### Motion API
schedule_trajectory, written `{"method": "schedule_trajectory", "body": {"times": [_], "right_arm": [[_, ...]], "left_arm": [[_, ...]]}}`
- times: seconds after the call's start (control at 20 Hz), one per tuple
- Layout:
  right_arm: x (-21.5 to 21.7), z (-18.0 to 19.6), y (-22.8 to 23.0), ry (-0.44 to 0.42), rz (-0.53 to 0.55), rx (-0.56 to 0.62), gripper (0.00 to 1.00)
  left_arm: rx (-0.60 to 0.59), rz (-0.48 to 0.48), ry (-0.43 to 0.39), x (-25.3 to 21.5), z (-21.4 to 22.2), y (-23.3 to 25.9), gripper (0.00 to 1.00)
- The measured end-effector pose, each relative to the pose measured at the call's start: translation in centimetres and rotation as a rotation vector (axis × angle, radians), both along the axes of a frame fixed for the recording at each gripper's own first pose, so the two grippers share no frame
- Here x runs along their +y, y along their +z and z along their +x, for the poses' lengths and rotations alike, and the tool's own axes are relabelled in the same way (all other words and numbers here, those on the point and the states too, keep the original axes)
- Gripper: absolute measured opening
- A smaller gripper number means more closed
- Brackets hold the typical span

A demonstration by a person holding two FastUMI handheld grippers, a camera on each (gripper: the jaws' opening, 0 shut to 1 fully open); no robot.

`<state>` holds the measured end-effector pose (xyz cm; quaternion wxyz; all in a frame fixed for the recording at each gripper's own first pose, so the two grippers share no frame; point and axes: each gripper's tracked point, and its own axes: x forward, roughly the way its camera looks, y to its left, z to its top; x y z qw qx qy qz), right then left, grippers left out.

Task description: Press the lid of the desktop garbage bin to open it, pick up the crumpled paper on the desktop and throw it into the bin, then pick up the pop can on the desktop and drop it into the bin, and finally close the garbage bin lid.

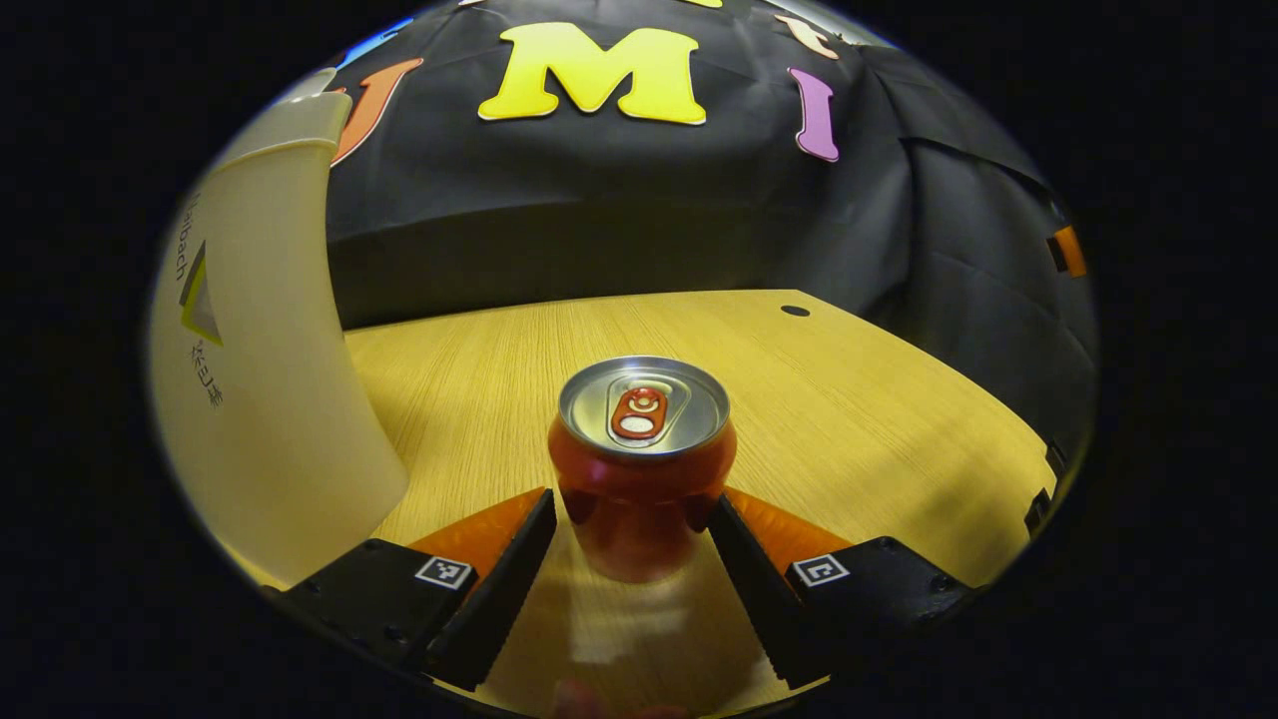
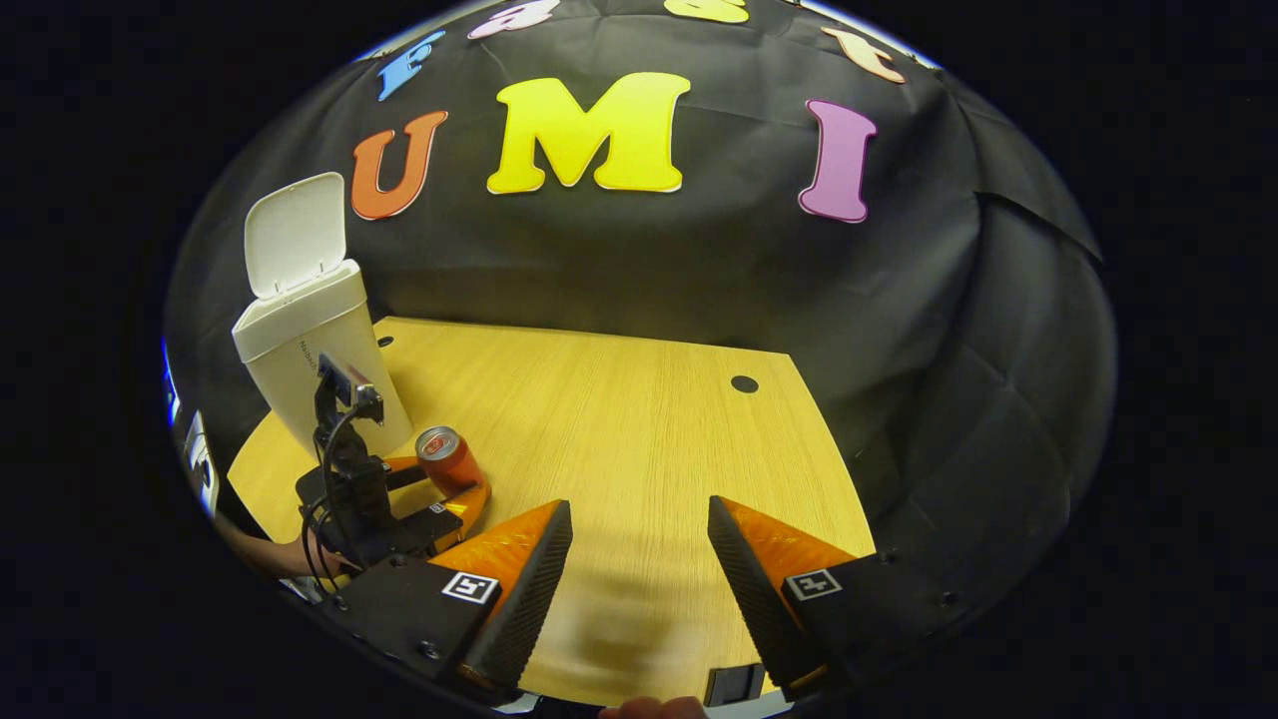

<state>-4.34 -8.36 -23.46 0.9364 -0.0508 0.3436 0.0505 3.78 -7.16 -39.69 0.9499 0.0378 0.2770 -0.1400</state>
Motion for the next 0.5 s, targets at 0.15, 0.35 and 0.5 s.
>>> {"method": "schedule_trajectory", "body": {"times": [0.15, 0.35, 0.5], "right_arm": [[-0.09, 0.03, 0.06, -0.005, -0.001, -0.001, 0.88], [-0.11, 0.08, 0.18, -0.01, -0.001, -0.003, 0.88], [0.11, -0.05, 0.34, -0.002, -0.006, -0.009, 0.88]], "left_arm": [[0.014, 0.008, -0.001, 0.15, -0.03, -0.32, 1.0], [0.011, 0.004, -0.001, 0.01, -0.04, -0.38, 0.87], [0.004, 0.012, 0.002, 0.23, 0.06, 0.17, 0.86]]}}
